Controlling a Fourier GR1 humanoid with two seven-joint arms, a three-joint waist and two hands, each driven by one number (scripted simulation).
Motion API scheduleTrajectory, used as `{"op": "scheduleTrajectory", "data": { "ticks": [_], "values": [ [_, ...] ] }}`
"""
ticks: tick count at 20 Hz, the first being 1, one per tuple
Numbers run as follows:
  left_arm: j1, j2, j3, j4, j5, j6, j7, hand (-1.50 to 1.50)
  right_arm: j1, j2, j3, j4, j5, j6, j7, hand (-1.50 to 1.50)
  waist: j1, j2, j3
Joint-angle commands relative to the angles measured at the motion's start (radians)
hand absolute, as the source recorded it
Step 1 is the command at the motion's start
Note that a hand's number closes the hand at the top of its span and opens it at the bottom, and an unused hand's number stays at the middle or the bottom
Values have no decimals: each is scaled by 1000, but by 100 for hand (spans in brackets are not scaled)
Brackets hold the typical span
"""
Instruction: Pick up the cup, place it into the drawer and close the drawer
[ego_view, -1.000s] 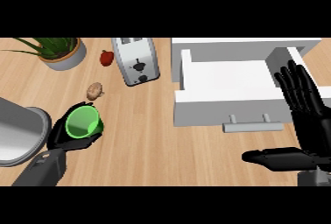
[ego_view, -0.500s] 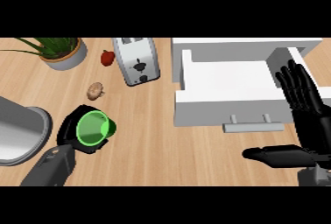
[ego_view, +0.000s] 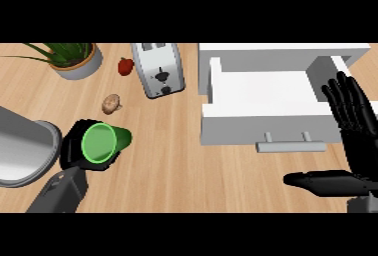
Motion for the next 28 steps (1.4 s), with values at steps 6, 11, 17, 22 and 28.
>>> {"op": "scheduleTrajectory", "data": {
  "ticks": [6,11,17,22,28],
  "values": [
    [-48,-40,-26,-146,23,-43,-66,150,14,-26,-44,-1,-38,24,2,-150,13,-8,3],
    [-120,-103,-86,-324,18,67,77,150,29,-9,-22,-38,-5,-3,37,-150,25,-17,4],
    [-156,-188,-167,-564,13,212,285,150,55,-10,-45,6,-12,13,-28,-150,24,-14,4],
    [-243,-207,-234,-695,18,295,491,150,23,-27,-74,-9,-46,17,7,-150,20,-12,4],
    [-377,-209,-344,-726,11,457,659,150,70,-32,-78,16,-52,56,-56,-150,11,-9,4]
  ]
}}
